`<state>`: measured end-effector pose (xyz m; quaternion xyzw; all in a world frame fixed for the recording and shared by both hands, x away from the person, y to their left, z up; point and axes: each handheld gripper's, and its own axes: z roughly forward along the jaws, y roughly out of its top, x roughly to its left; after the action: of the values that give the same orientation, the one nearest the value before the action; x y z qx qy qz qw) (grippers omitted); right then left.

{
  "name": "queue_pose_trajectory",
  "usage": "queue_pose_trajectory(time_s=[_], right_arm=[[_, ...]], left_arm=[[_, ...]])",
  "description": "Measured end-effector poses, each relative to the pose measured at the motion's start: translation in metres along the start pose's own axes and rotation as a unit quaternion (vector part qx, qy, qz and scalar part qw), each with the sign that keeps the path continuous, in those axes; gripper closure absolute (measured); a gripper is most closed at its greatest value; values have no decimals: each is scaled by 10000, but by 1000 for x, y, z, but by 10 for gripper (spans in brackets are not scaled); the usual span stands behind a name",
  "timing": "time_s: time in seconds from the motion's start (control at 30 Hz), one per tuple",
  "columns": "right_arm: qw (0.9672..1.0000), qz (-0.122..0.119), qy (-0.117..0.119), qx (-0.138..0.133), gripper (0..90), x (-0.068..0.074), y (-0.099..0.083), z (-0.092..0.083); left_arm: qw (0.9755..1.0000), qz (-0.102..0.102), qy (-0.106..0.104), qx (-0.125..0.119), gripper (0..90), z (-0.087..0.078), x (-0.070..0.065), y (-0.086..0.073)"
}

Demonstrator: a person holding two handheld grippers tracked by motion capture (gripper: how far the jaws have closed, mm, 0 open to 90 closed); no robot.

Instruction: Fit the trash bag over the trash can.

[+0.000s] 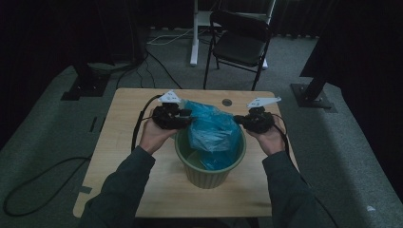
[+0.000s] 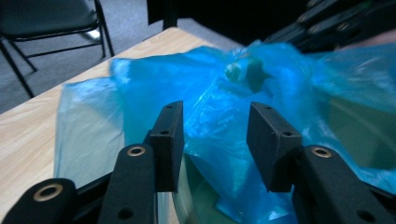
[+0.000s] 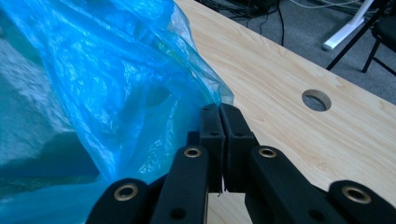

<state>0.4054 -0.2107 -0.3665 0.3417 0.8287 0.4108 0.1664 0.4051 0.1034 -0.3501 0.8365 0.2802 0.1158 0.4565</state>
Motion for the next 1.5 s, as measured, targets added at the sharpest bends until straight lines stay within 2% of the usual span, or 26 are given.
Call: queue_pose_trajectory(time_s=[0.17, 0.27, 0.37, 0.5, 0.53, 0.67, 0.93, 1.03, 1.23, 1.5], right_arm=[[10000, -57, -17, -46, 879, 1, 1, -2], [10000, -78, -24, -40, 878, 1, 0, -3], [10000, -57, -36, -44, 878, 0, -1, -3], [10000, -44, -49, -37, 878, -2, -2, -4], [10000, -16, -62, -28, 878, -3, -3, -4], [10000, 8, -76, -23, 879, -4, -4, -4], [9999, 56, -97, -8, 879, -6, -7, -6], [9999, 67, -106, -11, 880, -7, -9, -7], [9999, 82, -116, -21, 881, -9, -10, -9], [9998, 129, -127, 21, 881, -12, -16, -14]], left_arm=[[9990, 143, 342, 254, 549, 14, -3, 0], [9971, 270, 583, 398, 612, 17, -5, -1], [9966, 237, 690, 374, 707, 14, -4, -2], [9968, 186, 702, 342, 798, 10, -1, -5], [9974, 165, 639, 288, 803, 7, 1, -7], [9974, 201, 639, 282, 810, 4, 1, -9], [9980, 147, 579, 202, 815, -3, 1, -14], [9984, 98, 548, 68, 873, -11, 1, -13], [9983, 157, 543, 149, 895, -13, 1, -16], [9990, -97, 429, 60, 896, -26, 5, -28]])
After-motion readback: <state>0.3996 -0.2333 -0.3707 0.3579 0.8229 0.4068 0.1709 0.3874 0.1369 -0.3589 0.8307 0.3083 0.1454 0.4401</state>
